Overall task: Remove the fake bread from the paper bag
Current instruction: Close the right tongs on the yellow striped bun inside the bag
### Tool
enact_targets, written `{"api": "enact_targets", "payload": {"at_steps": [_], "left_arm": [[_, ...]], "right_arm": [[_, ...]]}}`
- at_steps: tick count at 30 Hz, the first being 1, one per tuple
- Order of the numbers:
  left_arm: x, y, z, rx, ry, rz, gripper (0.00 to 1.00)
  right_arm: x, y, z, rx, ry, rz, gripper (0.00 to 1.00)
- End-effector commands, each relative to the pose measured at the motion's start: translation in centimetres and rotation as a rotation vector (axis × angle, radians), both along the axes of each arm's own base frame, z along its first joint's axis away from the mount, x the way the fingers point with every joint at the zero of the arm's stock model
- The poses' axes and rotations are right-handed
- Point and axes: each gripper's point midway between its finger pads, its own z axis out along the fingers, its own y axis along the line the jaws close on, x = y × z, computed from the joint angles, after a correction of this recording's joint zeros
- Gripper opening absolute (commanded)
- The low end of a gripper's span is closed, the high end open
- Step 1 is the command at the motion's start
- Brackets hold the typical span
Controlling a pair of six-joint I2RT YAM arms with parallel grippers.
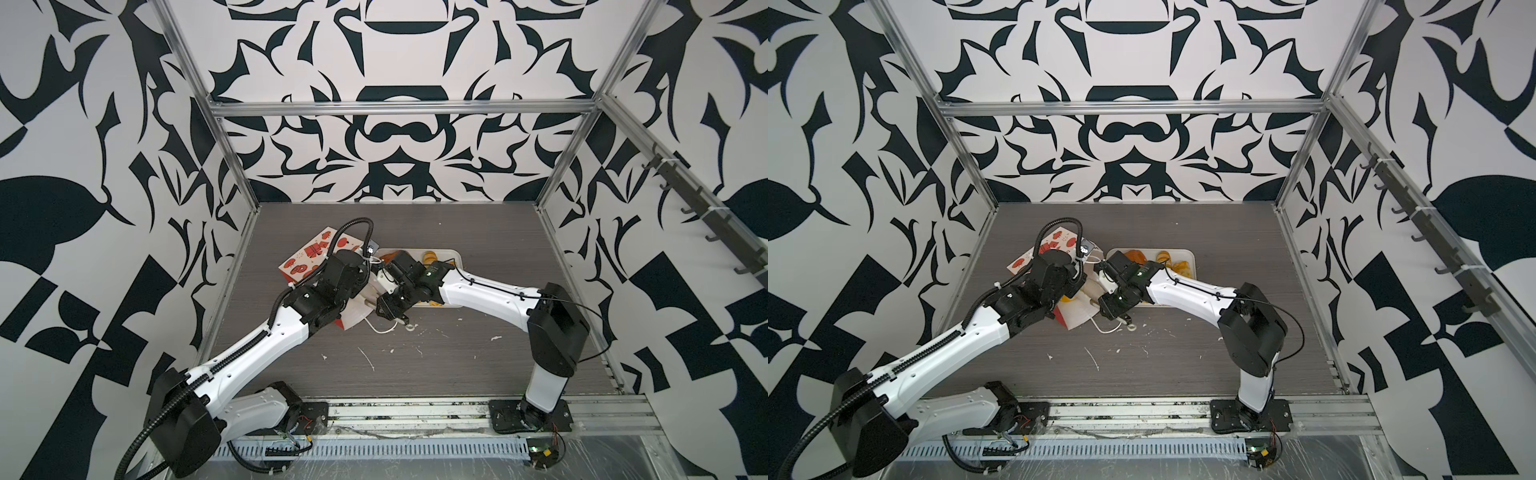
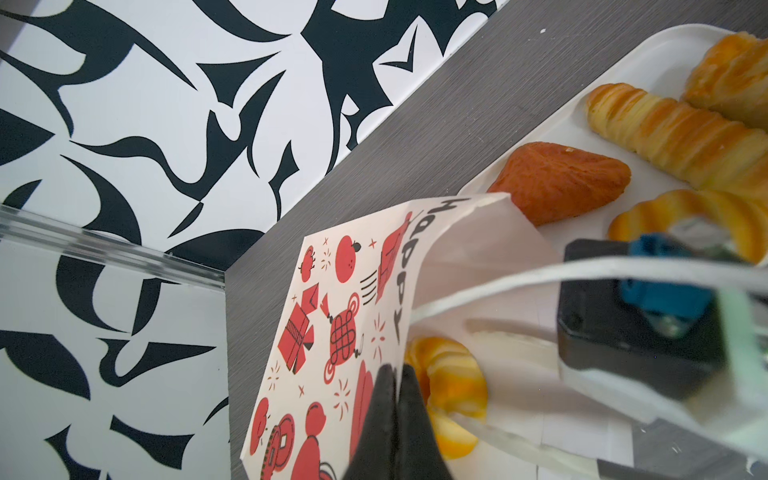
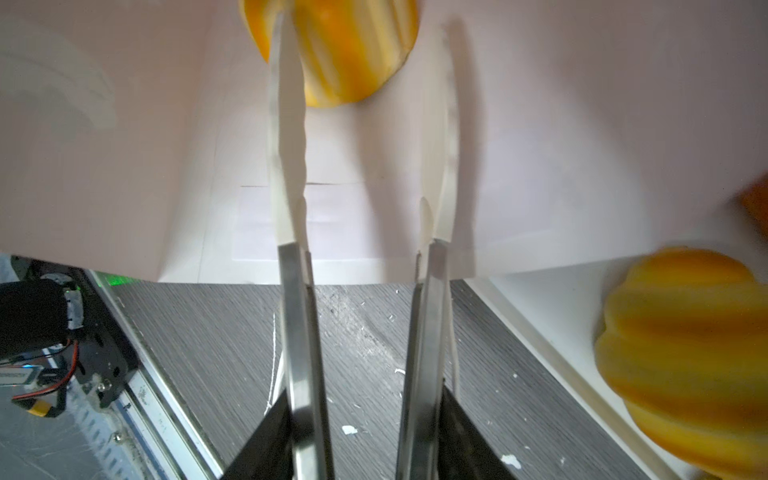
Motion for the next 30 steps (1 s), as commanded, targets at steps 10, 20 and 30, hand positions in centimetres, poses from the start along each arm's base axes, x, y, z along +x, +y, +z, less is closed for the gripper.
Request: {"api": "enact_targets", "payload": {"at_steps": [10, 20, 30], "left_arm": [[0.2, -0.7, 0.4, -0.033, -0.006, -0.017, 0.00], [0.4, -1.1, 0.1, -0.044, 0.001, -0.026, 0.00], [0.8, -1.7, 0.0, -0.048, 0.004, -0.038, 0.00]], "right_arm": [[1.4, 0.8, 4.2, 0.058, -0.169, 0.078, 0.54], [2.5, 1.3, 4.6, 0.052, -0.227, 0.095, 0.56], [2.3, 1.8, 3.9, 0.070, -0.229, 0.124, 0.57]]}}
